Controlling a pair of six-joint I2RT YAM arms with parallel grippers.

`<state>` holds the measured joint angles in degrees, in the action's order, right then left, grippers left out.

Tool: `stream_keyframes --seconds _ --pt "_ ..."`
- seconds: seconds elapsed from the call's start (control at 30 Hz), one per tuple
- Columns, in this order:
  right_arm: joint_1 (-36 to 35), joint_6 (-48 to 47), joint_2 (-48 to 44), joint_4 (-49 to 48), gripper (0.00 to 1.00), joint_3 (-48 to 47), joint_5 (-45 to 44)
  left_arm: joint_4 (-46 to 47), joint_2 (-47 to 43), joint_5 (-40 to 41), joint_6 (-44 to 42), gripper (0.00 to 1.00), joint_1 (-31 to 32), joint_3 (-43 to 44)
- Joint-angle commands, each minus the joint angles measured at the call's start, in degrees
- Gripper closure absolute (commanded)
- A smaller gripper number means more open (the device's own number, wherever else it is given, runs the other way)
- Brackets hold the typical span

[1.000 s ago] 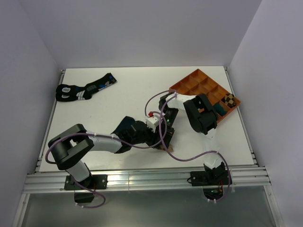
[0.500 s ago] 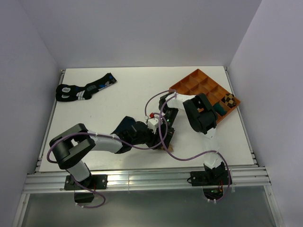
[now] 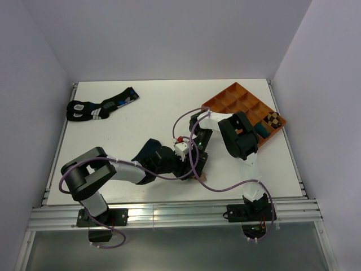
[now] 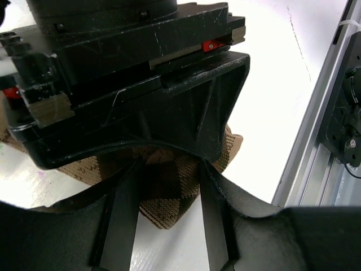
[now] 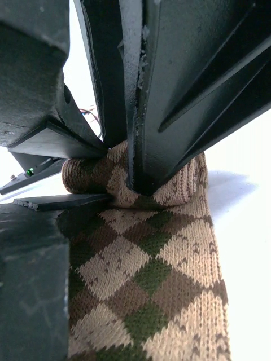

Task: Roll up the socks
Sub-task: Roll the sock at the center of the board.

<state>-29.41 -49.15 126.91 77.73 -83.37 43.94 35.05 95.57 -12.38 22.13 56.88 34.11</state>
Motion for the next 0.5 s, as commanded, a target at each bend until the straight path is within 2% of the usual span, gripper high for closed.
stream_keyframes --seconds 0.0,0.13,0.2,0.33,0.37,0.47 --pt "0.6 -1.3 1.8 -4.9 0.75 -1.3 -5.4 -3.2 3.2 -3.2 -0.3 0.51 0.2 -0.6" --pt "0.6 0.2 1.6 -6.0 0.72 -1.2 -4.8 -2.2 4.8 -4.0 0.9 0.53 0.2 -0.8" --pt "0.6 1.0 1.1 -6.6 0.69 -0.7 -4.0 -1.0 5.6 -4.3 1.6 0.59 0.2 -1.4" --pt "0.7 3.6 -0.1 -8.9 0.65 0.4 -2.7 1.1 6.6 -4.8 3.4 0.77 0.2 -2.7" --pt "0.8 4.0 -0.7 -9.3 0.64 0.6 -2.8 1.2 6.8 -4.8 3.6 0.86 0.2 -3.2" --pt "0.8 5.5 -1.8 -10.9 0.62 1.2 -3.0 1.9 7.9 -5.2 4.4 0.99 0.2 -3.7"
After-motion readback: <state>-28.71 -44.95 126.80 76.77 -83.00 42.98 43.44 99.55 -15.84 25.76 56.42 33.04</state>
